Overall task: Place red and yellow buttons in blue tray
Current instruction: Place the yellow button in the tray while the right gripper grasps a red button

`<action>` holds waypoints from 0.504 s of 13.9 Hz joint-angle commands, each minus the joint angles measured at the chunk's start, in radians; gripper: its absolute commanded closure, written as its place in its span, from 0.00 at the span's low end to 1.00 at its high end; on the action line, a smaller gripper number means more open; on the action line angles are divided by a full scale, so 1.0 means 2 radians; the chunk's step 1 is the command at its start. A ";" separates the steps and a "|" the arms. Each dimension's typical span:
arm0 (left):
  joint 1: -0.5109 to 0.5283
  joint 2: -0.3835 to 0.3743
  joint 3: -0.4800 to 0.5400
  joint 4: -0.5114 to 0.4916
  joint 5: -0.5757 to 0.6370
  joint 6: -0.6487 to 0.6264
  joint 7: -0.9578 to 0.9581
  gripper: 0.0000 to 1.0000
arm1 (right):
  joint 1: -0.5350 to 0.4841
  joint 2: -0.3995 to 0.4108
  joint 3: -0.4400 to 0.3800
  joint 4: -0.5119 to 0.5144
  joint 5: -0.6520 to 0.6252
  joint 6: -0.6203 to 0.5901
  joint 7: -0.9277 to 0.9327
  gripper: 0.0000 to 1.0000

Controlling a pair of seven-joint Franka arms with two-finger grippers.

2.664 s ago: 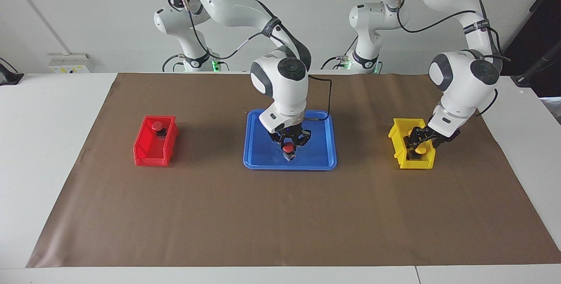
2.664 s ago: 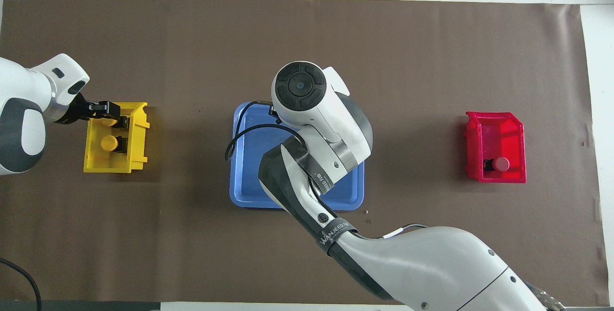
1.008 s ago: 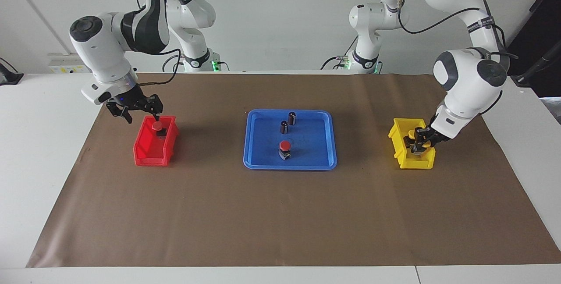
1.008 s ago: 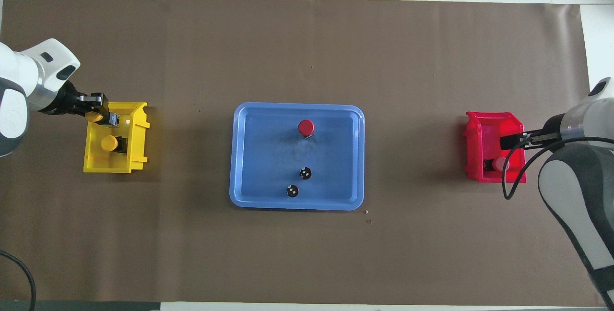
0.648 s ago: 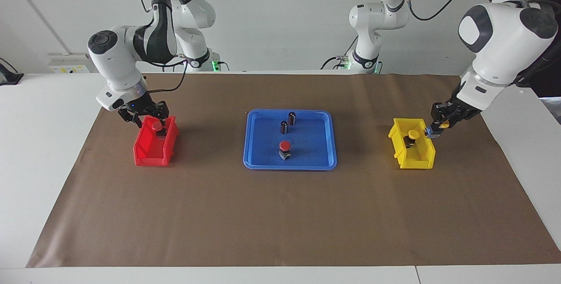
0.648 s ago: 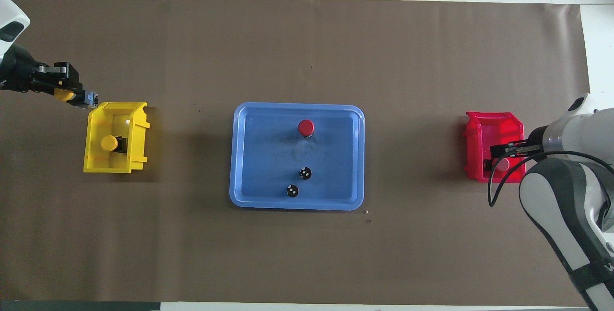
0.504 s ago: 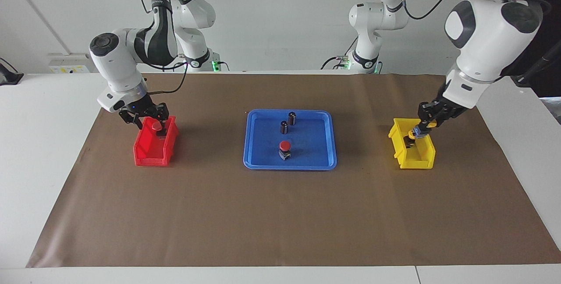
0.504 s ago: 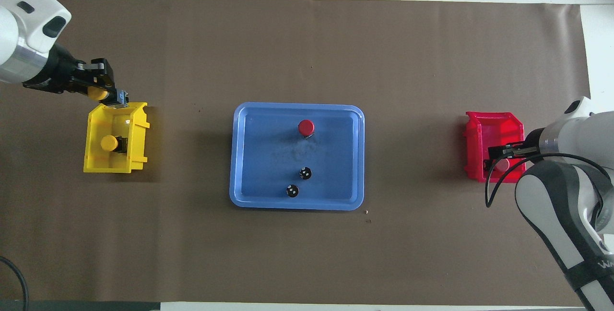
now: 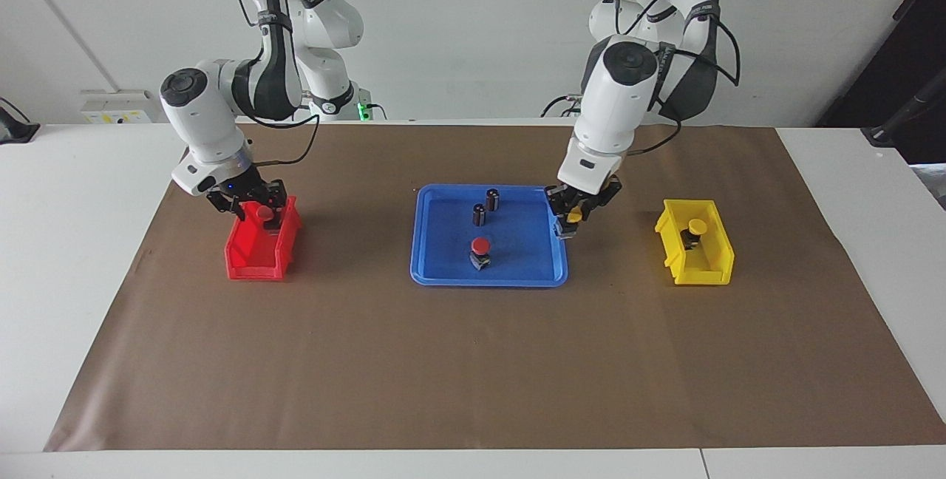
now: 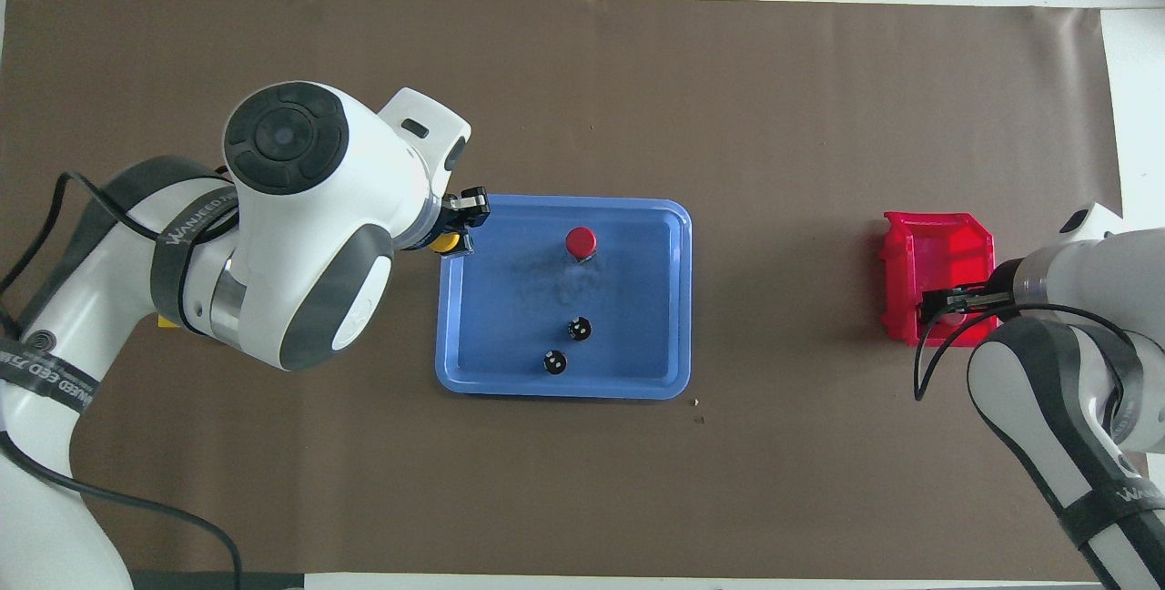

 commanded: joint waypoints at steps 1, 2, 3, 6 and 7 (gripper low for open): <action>-0.016 0.019 0.009 -0.018 -0.005 0.051 -0.024 0.98 | -0.009 -0.006 0.005 -0.017 0.009 0.019 -0.015 0.28; -0.019 0.029 0.009 -0.017 -0.005 0.070 -0.034 0.98 | -0.009 -0.007 0.005 -0.025 0.009 0.024 -0.015 0.30; -0.020 0.036 0.009 -0.017 -0.005 0.082 -0.038 0.98 | -0.008 -0.008 0.005 -0.027 0.009 0.024 -0.015 0.32; -0.039 0.074 0.009 -0.014 -0.005 0.120 -0.068 0.98 | -0.007 -0.011 0.005 -0.033 0.009 0.024 -0.016 0.35; -0.040 0.079 0.009 -0.014 -0.005 0.124 -0.070 0.98 | -0.006 -0.011 0.005 -0.034 0.009 0.024 -0.015 0.37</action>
